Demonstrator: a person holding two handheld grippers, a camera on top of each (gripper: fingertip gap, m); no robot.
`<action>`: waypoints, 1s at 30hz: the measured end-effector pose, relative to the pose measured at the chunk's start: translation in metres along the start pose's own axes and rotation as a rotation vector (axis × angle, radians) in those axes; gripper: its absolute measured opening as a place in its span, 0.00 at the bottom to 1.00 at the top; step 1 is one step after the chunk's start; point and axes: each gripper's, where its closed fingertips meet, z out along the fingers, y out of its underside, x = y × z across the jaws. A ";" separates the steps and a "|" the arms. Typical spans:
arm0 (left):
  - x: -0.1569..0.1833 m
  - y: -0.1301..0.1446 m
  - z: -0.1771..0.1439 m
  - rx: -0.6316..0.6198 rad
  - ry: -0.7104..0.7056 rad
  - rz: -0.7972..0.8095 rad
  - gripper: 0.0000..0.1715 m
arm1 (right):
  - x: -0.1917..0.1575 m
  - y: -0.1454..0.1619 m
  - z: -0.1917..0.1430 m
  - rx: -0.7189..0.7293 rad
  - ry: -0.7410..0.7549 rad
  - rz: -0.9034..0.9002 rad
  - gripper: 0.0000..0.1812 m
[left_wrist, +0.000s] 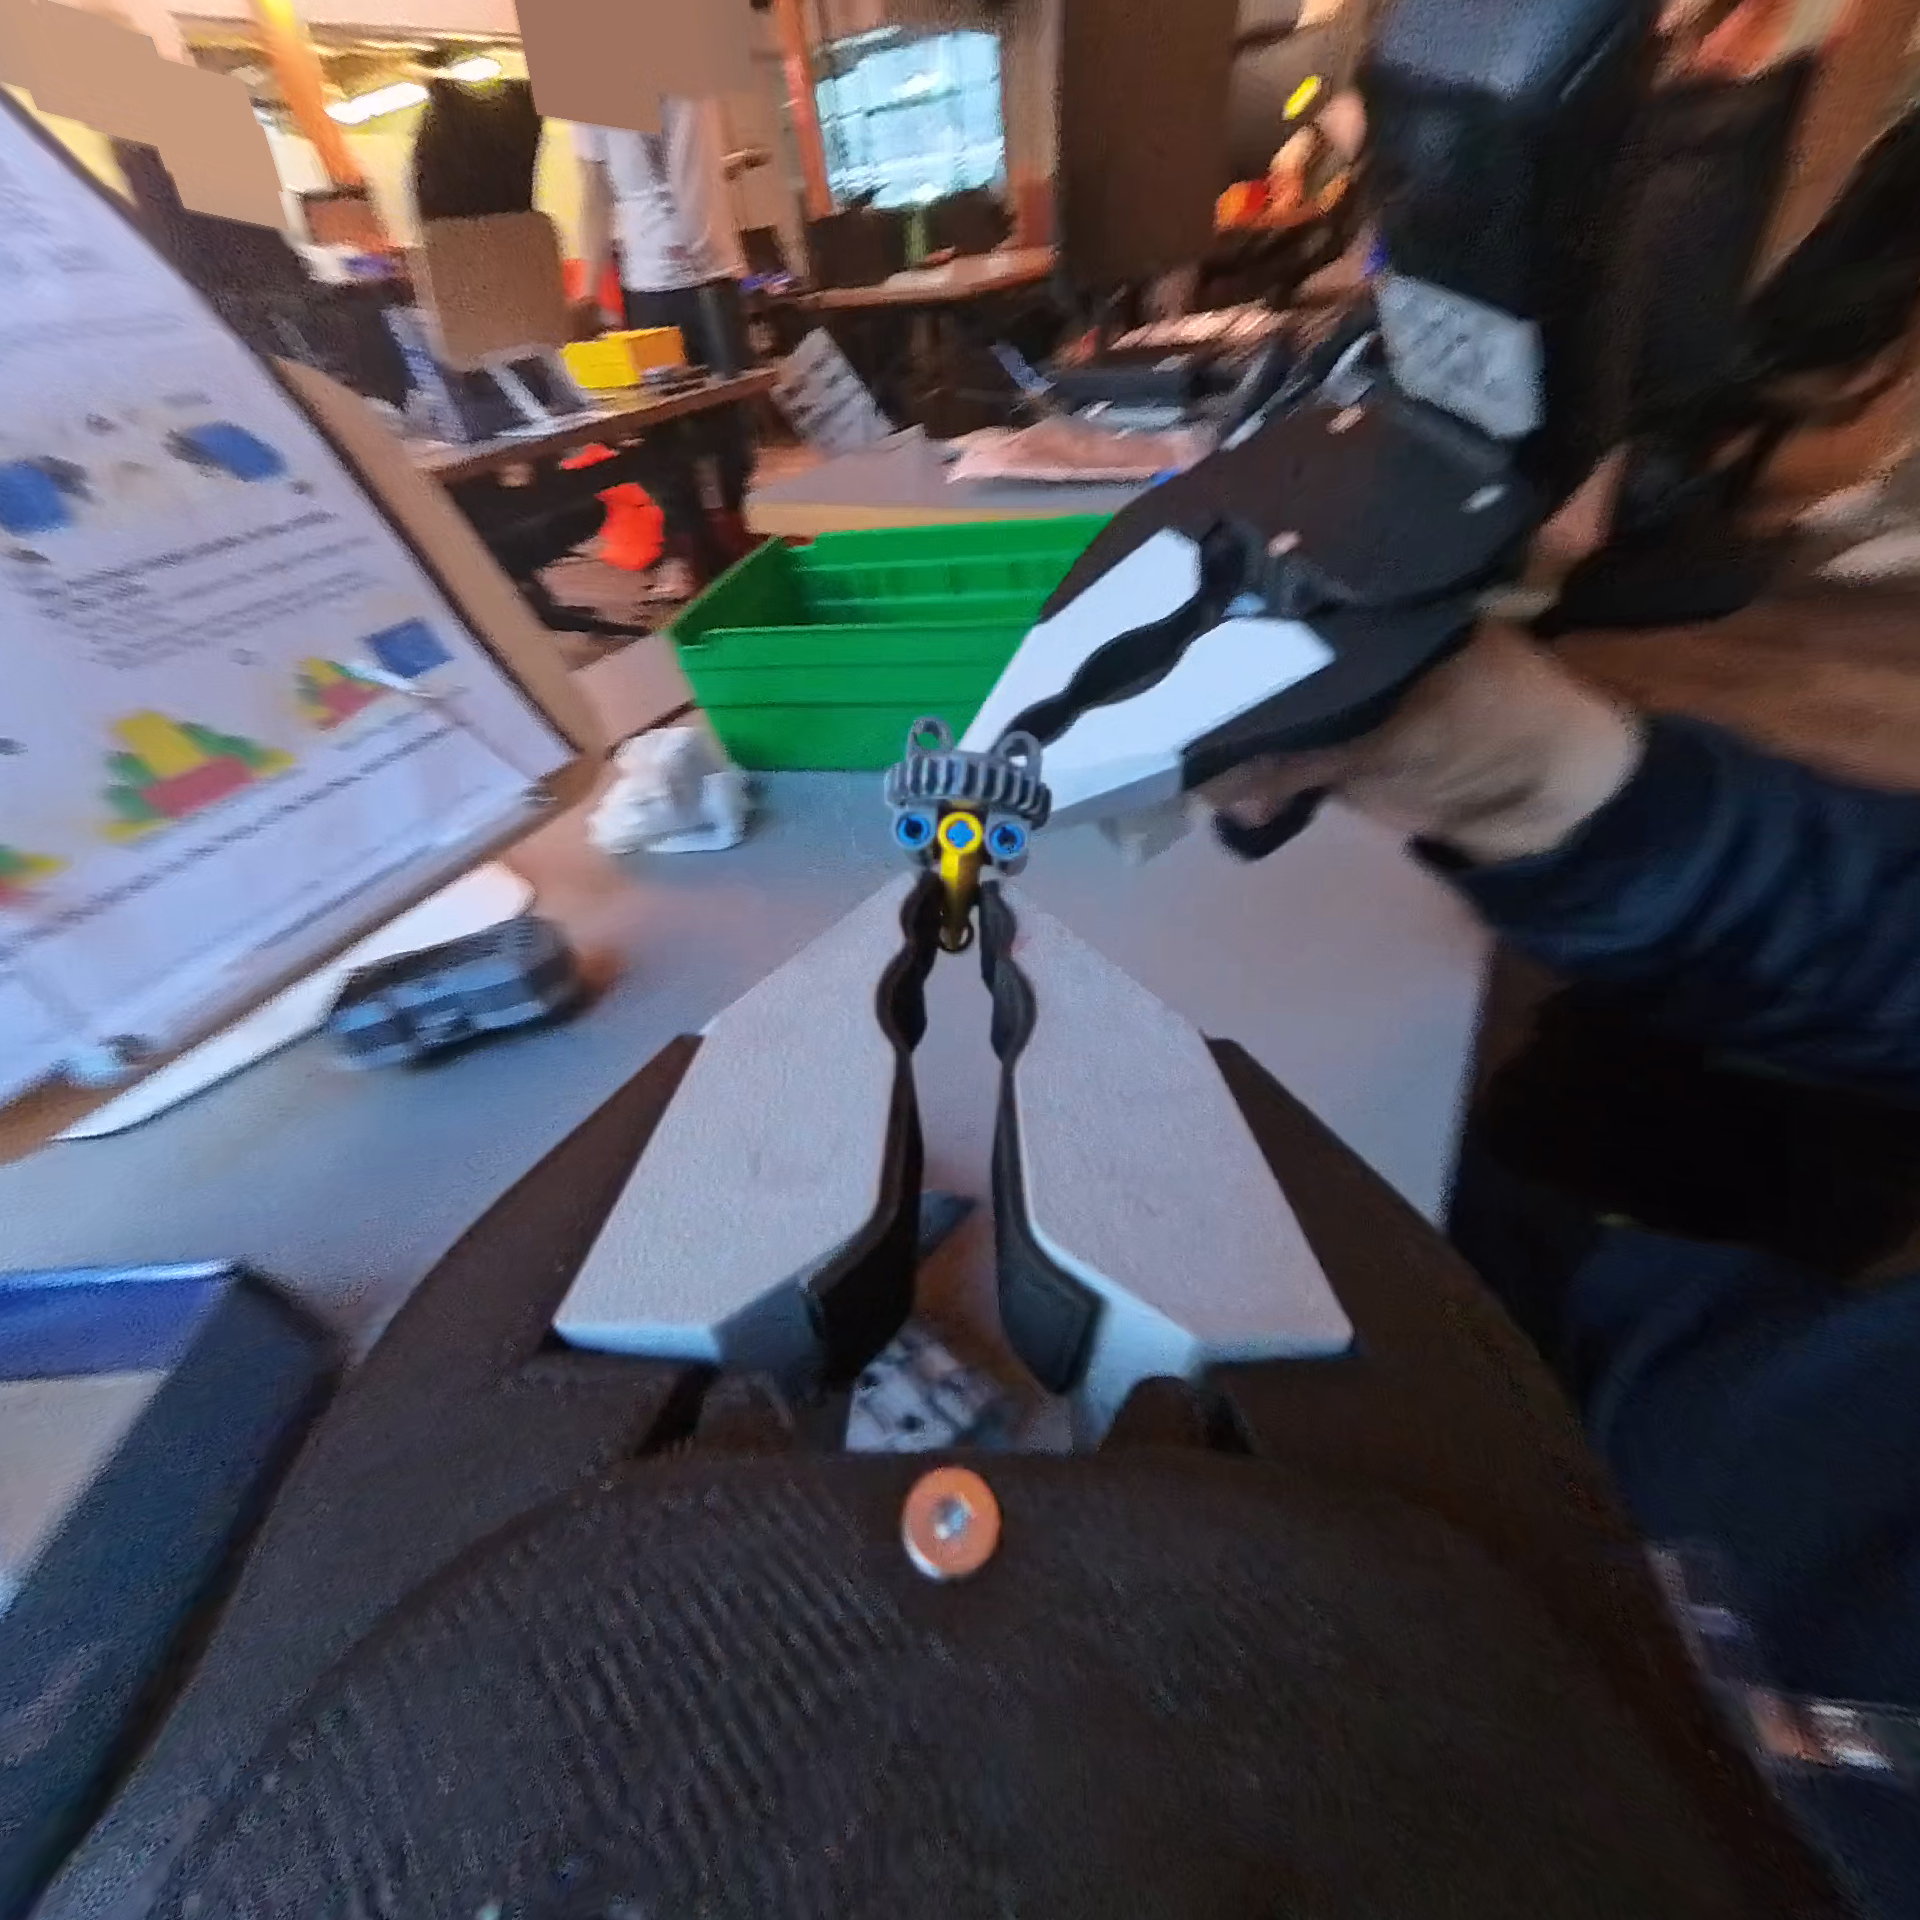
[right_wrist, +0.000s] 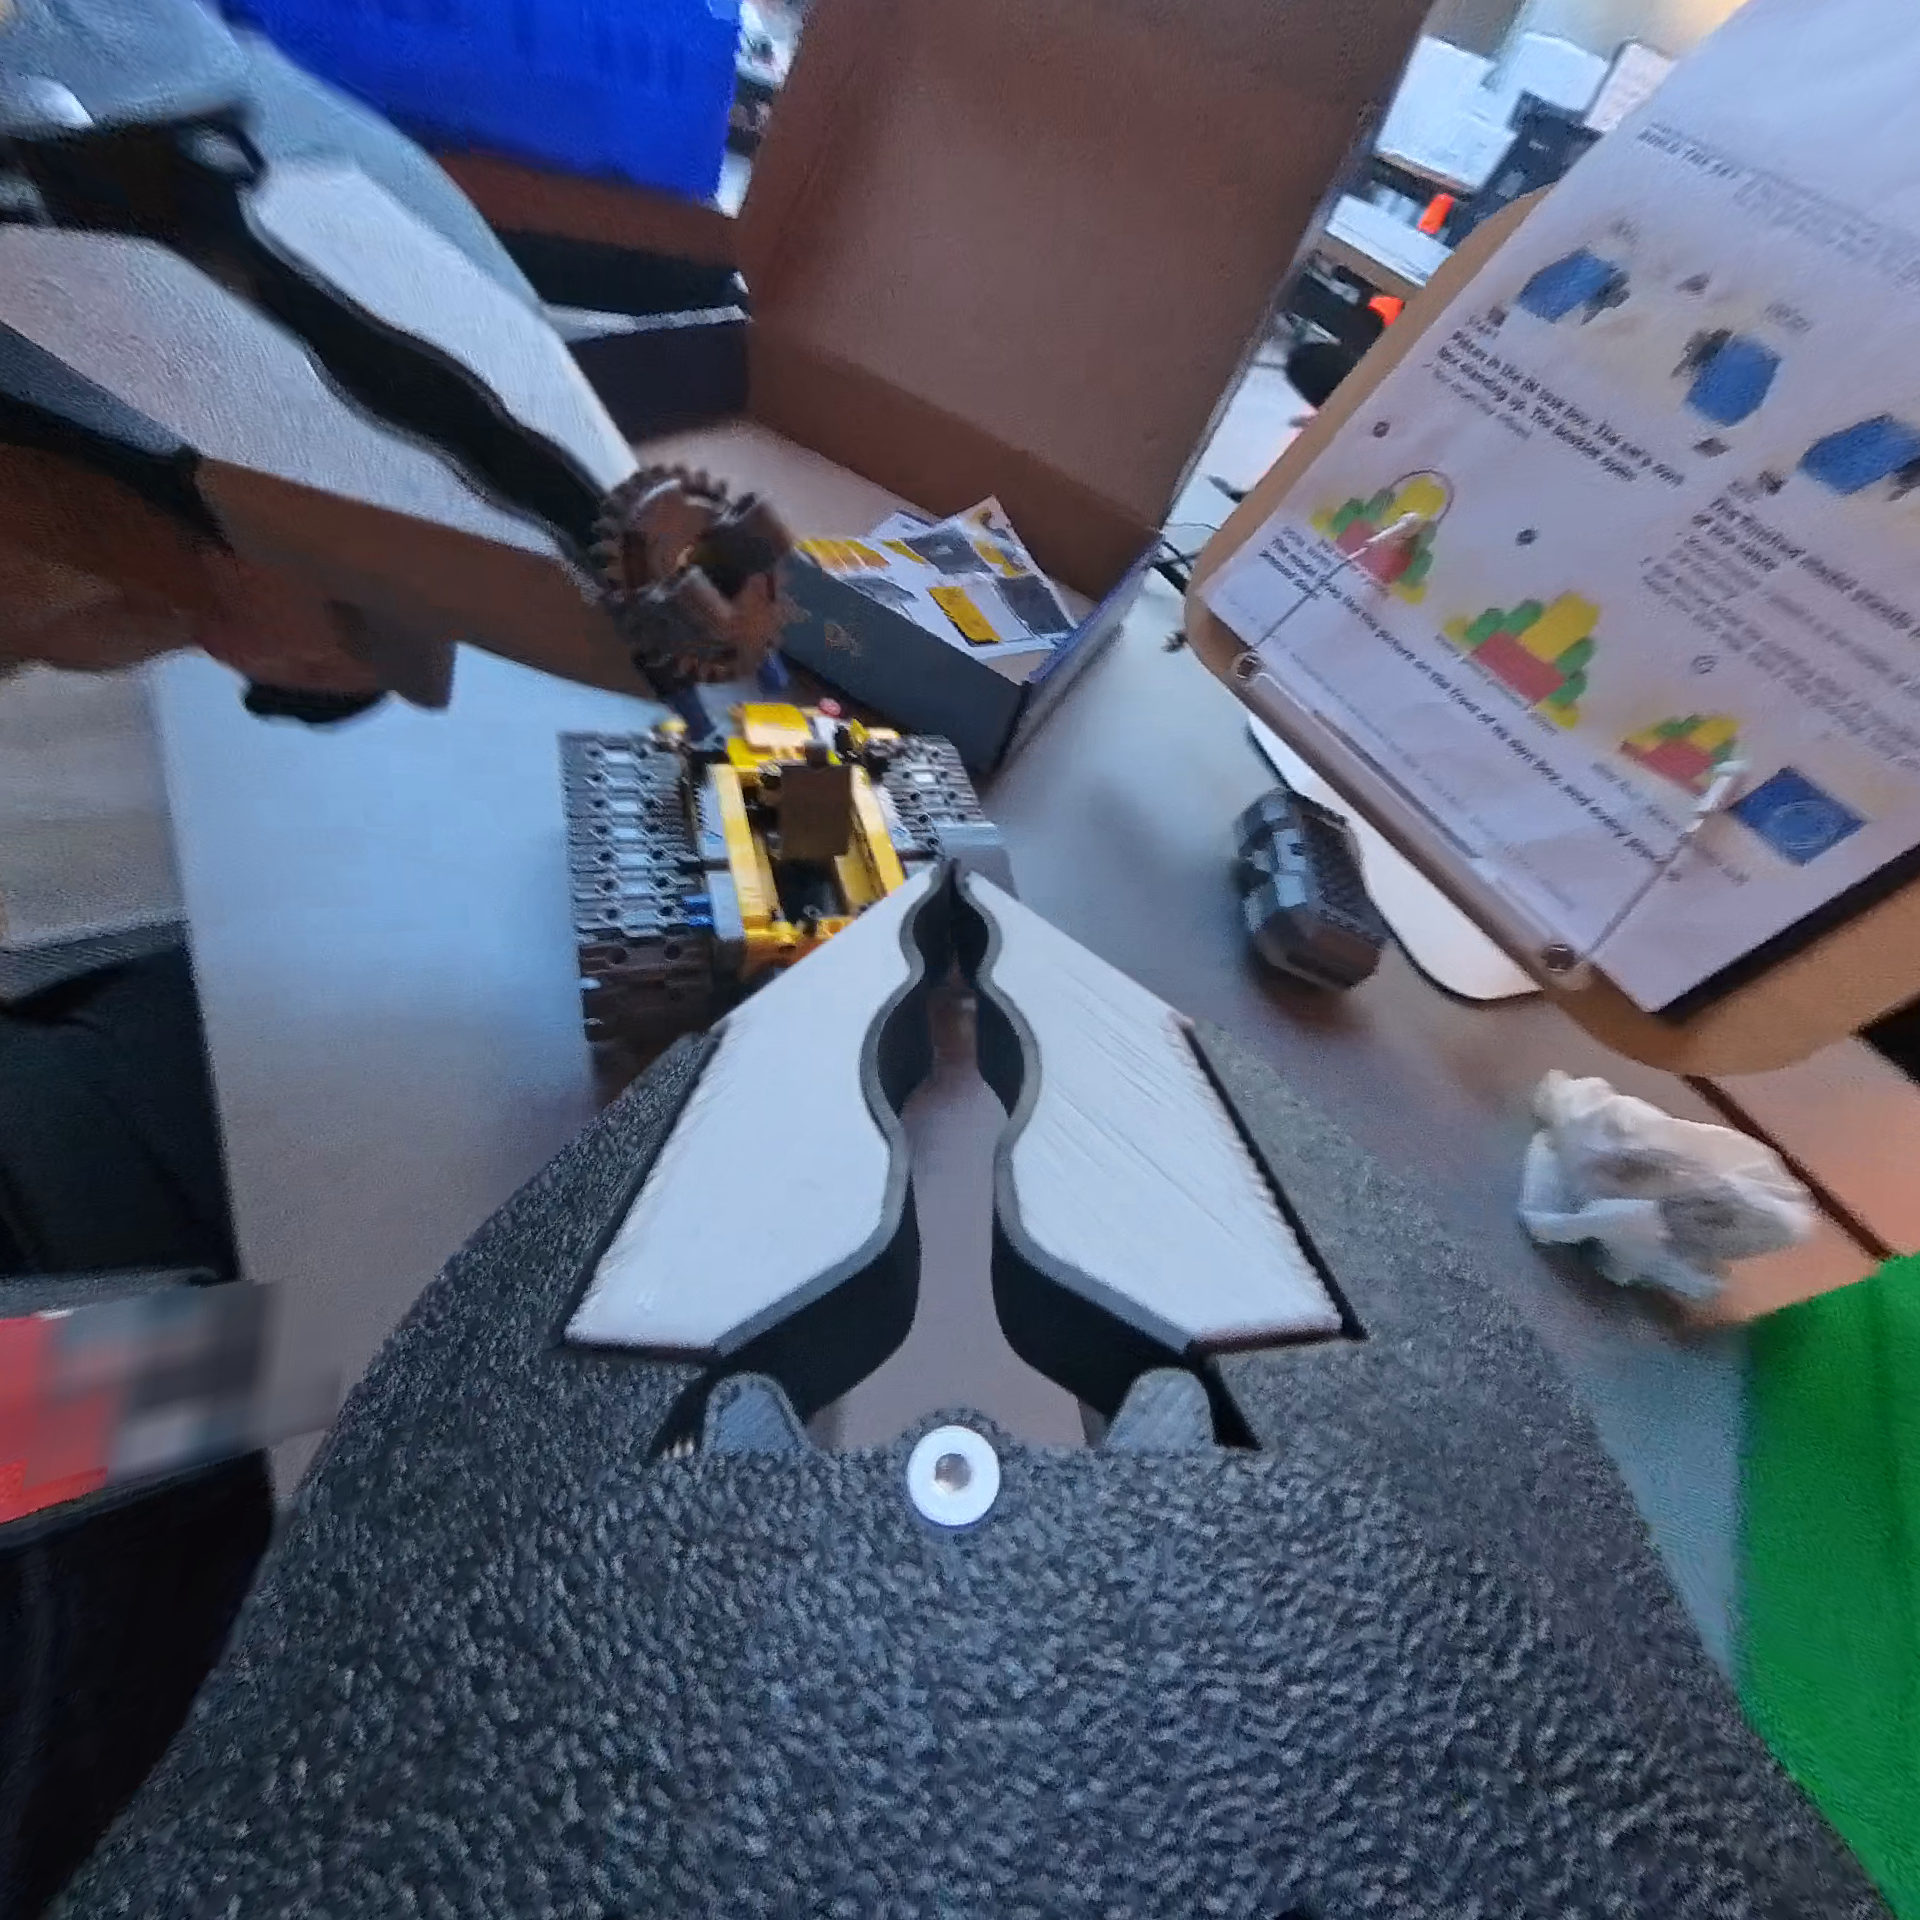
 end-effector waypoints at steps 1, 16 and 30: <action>0.006 -0.004 -0.001 0.031 0.062 -0.075 0.03 | -0.004 -0.005 -0.001 0.034 -0.041 0.022 0.00; 0.045 -0.032 -0.028 0.237 0.612 -0.408 0.03 | -0.057 -0.060 -0.046 0.263 -0.364 0.008 0.04; 0.053 -0.027 -0.024 0.207 0.629 -0.375 0.03 | -0.073 -0.058 -0.043 0.249 -0.493 0.091 0.03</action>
